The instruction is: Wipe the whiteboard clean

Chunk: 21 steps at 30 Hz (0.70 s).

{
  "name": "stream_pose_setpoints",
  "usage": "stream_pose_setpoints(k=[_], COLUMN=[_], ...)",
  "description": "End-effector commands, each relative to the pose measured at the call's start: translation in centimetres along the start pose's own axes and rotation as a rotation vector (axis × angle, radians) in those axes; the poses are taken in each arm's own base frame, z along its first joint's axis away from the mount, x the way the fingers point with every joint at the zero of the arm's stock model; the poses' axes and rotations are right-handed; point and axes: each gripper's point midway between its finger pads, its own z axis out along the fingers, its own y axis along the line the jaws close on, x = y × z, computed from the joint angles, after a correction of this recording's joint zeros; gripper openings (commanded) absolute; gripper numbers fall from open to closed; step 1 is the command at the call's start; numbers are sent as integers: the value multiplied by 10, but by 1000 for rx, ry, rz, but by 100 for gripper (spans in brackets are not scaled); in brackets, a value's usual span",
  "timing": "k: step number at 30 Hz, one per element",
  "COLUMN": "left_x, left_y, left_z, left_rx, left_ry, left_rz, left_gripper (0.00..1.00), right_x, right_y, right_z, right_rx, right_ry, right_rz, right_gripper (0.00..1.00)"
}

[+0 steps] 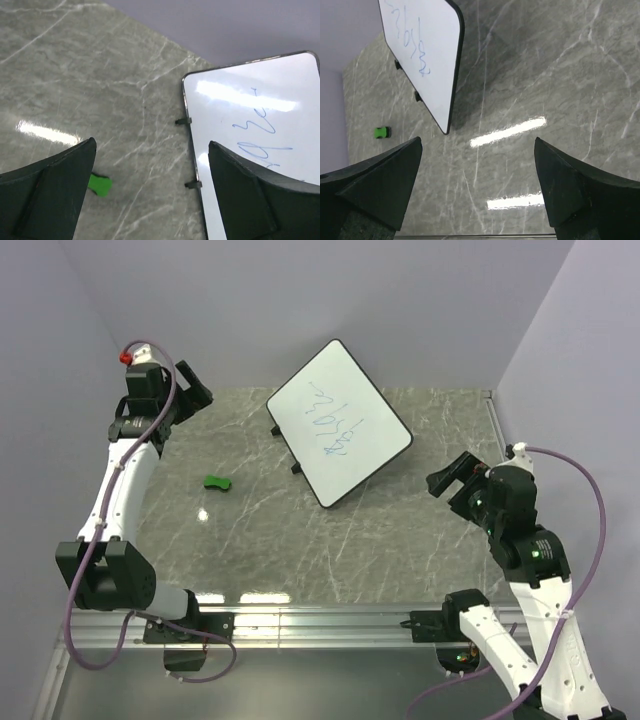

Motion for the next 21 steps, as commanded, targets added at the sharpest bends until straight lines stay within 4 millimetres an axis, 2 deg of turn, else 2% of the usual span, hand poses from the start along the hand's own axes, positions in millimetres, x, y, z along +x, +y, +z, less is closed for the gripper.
stream_pose_setpoints(k=[1, 3, 5, 7, 8, 9, 10, 11, 12, 14, 17, 18, 19, 21], left_x=[11, 49, 65, 47, 17, 6, -3, -11, -3, 24, 46, 61, 63, 78], left_y=[5, 10, 13, -6, -5, -15, -18, -10, -1, 19, 26, 37, 42, 70], left_z=[-20, -9, -11, -36, -57, -69, -77, -85, -83, -76, -67, -66, -65, -57], left_rx=[-42, -3, -31, -9, -57, -33, -2, 9, 2, -43, -97, -142, -166, -297], left_ry=[101, 244, 254, 141, 8, -57, -113, -238, -248, -149, -22, 45, 68, 121], left_rz=[-25, -18, -25, -29, -35, -47, -65, -109, -193, -220, -154, -80, -45, 5], left_gripper=[100, 99, 100, 99, 100, 100, 99, 99, 100, 99, 97, 97, 96, 97], right_x=[6, 6, 2, 0, 1, 2, 4, 6, 7, 12, 13, 12, 11, 7], right_y=[1, -1, 2, 2, 1, 1, 0, 1, 0, -1, -3, -1, 1, 5], right_z=[-2, -6, -13, -18, -21, -23, -23, -24, -24, -23, -23, -23, -23, -24], right_rx=[-25, -24, -38, -40, -43, -50, -50, -57, -61, -66, -65, -75, -85, -98], right_ry=[4, -3, -24, -27, -29, -26, -20, -20, -17, -10, -16, -24, -24, -34], right_rz=[-7, -21, -42, -67, -73, -81, -84, -85, -84, -83, -83, -87, -93, -117], right_gripper=[100, 100, 100, 100, 100, 99, 100, 99, 99, 99, 99, 99, 99, 98])
